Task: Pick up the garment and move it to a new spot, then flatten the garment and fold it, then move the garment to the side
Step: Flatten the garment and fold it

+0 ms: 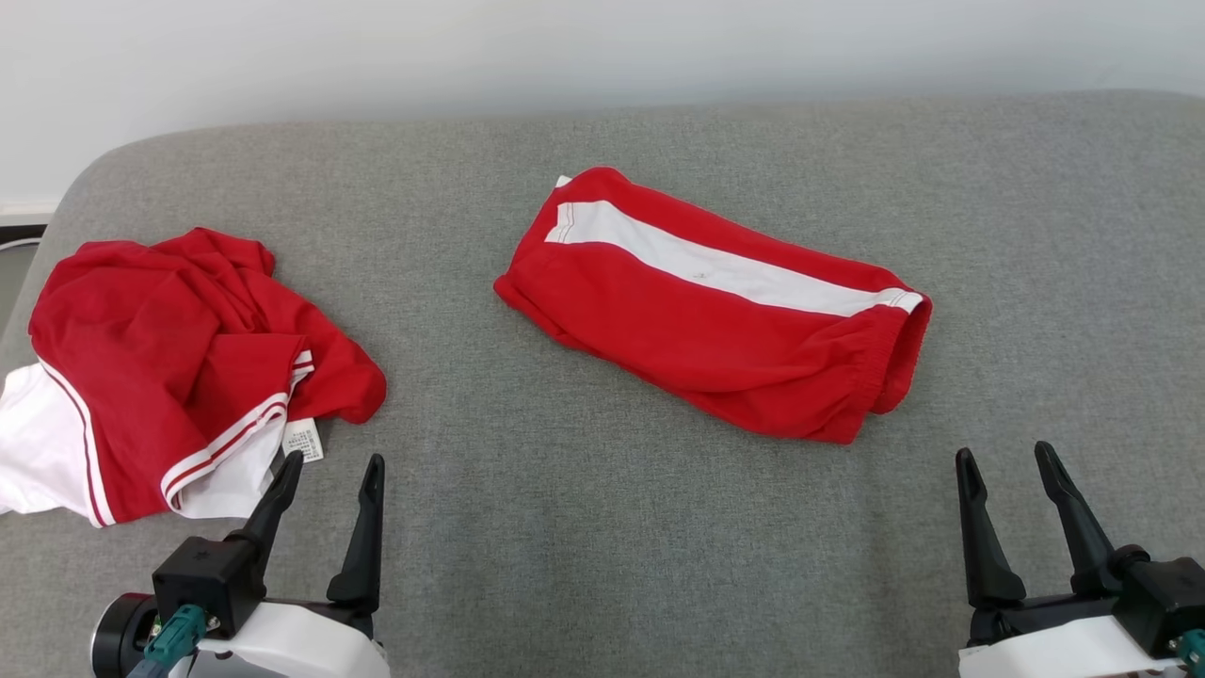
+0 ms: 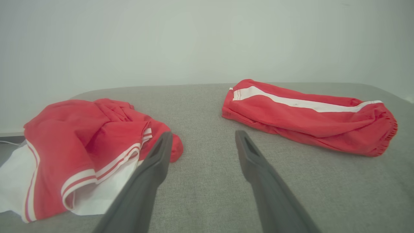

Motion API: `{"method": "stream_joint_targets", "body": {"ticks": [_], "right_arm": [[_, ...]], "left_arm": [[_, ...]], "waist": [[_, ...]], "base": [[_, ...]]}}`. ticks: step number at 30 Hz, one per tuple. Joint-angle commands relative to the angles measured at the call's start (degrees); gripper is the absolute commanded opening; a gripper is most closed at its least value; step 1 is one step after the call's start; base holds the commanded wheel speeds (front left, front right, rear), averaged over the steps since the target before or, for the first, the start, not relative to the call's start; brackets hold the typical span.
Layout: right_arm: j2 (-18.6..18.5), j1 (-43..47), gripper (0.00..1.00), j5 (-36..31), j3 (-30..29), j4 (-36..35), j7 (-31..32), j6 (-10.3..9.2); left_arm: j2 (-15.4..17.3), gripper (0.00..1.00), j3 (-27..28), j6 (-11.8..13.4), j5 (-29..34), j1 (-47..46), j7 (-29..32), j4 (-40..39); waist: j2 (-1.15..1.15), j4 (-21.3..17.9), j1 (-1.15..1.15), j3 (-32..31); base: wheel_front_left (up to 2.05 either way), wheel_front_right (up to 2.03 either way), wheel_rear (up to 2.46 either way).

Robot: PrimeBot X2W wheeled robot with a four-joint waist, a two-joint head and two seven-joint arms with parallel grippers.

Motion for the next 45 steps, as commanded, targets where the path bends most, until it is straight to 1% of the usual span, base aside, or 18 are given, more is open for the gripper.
{"method": "stream_joint_targets", "body": {"ticks": [1, 11, 15, 18, 20, 26, 30, 34, 38, 45], "right_arm": [[-0.23, -0.27, 1.00, 0.04, 1.21, -1.62, -0.77, 0.00], [0.01, -0.90, 1.00, 0.53, 1.73, -0.98, -0.77, 0.00], [-0.68, -2.68, 1.00, 1.39, 2.26, 0.14, -0.77, 0.00], [-1.13, -4.87, 1.00, 4.86, 3.03, 2.20, -0.74, 0.00], [-1.20, -6.71, 1.00, 9.60, 3.56, 3.93, -0.10, 0.00], [-3.68, -13.81, 1.00, 23.07, 4.58, 8.86, 7.58, 0.00], [-5.03, -18.17, 1.00, 29.98, 4.16, 11.32, 13.71, 0.00], [-5.10, -21.95, 1.00, 35.55, 2.83, 14.16, 21.10, 0.00], [-4.78, -25.01, 1.00, 37.26, 0.90, 16.67, 27.04, 0.00], [-2.50, -28.03, 1.00, 35.65, -0.36, 18.61, 35.09, 0.00]], "left_arm": [[1.42, 1.00, 2.74, -0.27, 0.22, -1.07, -0.76, -0.71], [0.82, 1.00, 3.05, -0.98, 0.22, -1.02, -0.76, -0.27], [0.34, 1.00, 3.01, -1.37, 0.48, -1.71, -0.76, -0.25], [-0.09, 1.00, 2.97, -1.82, 0.84, -2.45, -0.76, -0.33], [-0.34, 1.00, 2.89, -2.14, 1.10, -3.05, -0.76, -0.35], [-1.14, 1.00, 2.74, -3.31, 2.04, -5.46, -0.76, 0.00], [-1.92, 1.00, 2.85, -4.16, 2.68, -6.75, -0.76, 0.73], [-2.86, 1.00, 3.15, -4.96, 3.21, -7.42, -0.76, 1.47], [-3.95, 1.00, 3.51, -5.94, 3.65, -7.89, -0.76, 2.16], [-5.28, 1.00, 4.69, -7.45, 4.48, -8.11, -0.76, 3.25]], "waist": [[0.00, -0.16, 0.00, 0.00], [0.00, -0.07, 0.00, 0.49], [0.00, 0.14, 0.00, 1.27], [0.00, 0.12, 0.00, 2.25], [0.00, 0.05, 0.00, 3.21], [0.00, 0.06, 0.00, 6.41], [0.00, 0.55, 0.00, 7.82], [0.00, 1.05, 0.00, 8.83], [0.00, 1.74, 0.00, 9.52], [0.00, 2.61, 0.00, 10.28]], "base": [[0.00, 0.00, 0.00], [0.00, 0.00, 0.00], [0.00, 0.00, 0.00], [0.00, 0.00, 0.00], [0.00, 0.00, 0.00], [0.00, 0.00, 0.00], [0.00, 0.00, 0.00], [0.00, 0.00, 0.00], [0.00, 0.00, 0.00], [0.00, 0.00, 0.00]]}}
